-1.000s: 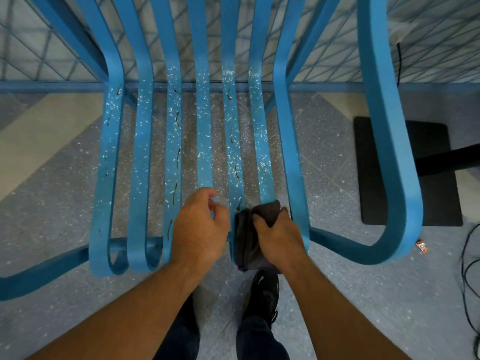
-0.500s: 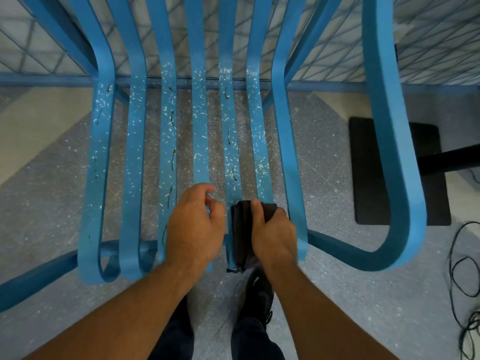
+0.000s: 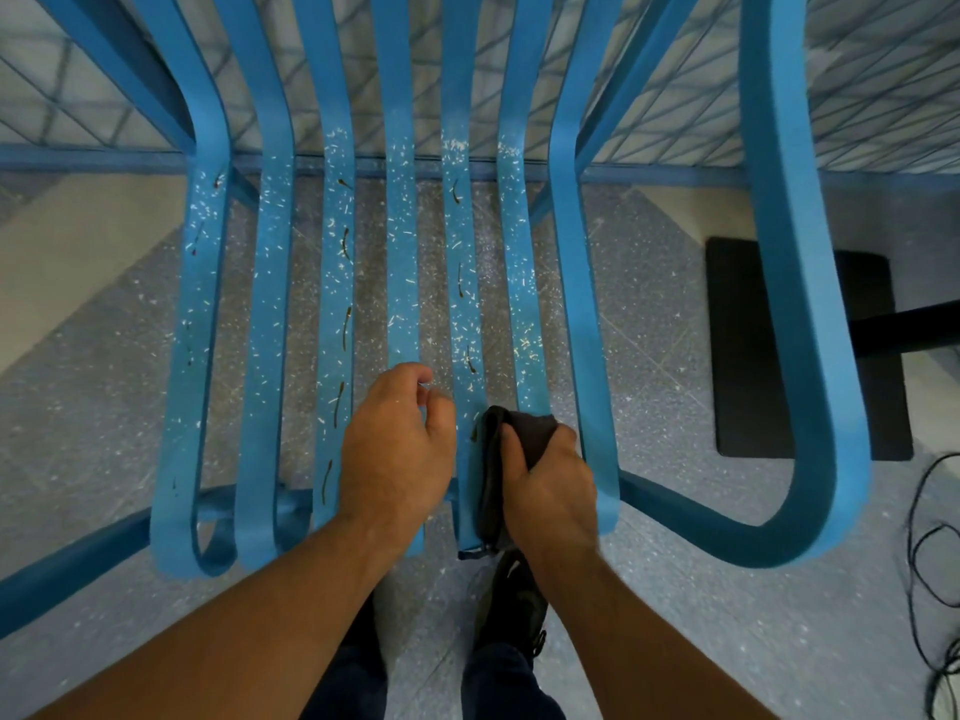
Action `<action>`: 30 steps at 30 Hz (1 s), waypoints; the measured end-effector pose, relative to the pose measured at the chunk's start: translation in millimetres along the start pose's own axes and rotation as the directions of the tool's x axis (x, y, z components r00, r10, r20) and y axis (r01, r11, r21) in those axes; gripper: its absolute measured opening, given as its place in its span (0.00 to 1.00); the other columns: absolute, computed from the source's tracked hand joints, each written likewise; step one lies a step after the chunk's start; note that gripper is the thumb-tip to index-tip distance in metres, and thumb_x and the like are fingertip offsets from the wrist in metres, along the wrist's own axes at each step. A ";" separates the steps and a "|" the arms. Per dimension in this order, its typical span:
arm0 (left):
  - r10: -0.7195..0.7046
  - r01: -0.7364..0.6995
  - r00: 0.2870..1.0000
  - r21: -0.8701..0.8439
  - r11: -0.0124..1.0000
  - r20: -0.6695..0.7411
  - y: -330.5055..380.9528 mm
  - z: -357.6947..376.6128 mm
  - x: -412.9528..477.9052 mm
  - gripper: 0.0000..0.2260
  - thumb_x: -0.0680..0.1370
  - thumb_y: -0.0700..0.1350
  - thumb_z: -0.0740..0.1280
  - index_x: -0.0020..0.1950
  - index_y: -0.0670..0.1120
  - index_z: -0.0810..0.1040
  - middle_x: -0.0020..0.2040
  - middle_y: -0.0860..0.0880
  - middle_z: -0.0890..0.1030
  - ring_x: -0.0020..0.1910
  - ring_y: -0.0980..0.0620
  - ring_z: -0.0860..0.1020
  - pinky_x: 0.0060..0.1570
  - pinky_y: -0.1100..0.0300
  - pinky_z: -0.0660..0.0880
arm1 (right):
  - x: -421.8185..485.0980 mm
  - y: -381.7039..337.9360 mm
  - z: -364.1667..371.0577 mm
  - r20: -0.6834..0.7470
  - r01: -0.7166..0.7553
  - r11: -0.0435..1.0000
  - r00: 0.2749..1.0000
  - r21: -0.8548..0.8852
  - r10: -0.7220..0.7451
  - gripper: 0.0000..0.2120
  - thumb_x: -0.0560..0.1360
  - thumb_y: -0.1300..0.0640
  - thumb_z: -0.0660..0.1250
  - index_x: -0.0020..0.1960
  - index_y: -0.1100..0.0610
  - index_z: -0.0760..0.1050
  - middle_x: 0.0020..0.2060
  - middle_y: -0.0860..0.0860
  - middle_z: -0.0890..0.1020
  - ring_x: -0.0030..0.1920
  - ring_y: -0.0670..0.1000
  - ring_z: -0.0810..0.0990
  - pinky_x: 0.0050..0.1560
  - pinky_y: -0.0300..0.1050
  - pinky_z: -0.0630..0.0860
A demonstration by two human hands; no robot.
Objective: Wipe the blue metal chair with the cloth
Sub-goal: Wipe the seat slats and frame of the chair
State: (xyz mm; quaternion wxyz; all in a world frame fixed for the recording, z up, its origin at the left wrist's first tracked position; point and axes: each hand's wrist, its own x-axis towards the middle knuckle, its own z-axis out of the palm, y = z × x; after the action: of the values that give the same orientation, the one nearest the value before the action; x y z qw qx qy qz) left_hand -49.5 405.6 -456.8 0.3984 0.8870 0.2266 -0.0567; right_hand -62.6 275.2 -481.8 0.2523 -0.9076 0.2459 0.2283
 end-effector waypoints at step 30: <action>0.111 -0.109 0.985 0.022 0.994 -0.129 21.4 9.5 38.1 0.10 0.82 0.44 0.61 0.59 0.42 0.76 0.47 0.52 0.74 0.44 0.55 0.73 0.39 0.71 0.66 | 44.7 -24.0 -19.0 0.208 0.190 0.981 0.959 0.039 -0.194 0.27 0.74 0.48 0.71 0.64 0.57 0.62 0.53 0.51 0.74 0.56 0.54 0.76 0.52 0.44 0.73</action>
State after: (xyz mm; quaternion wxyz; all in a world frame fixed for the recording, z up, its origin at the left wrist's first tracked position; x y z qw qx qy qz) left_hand -5.3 399.9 -459.4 0.3787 0.9029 0.2022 0.0214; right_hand -9.1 267.6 -483.0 0.3062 -0.8955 0.1306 0.2953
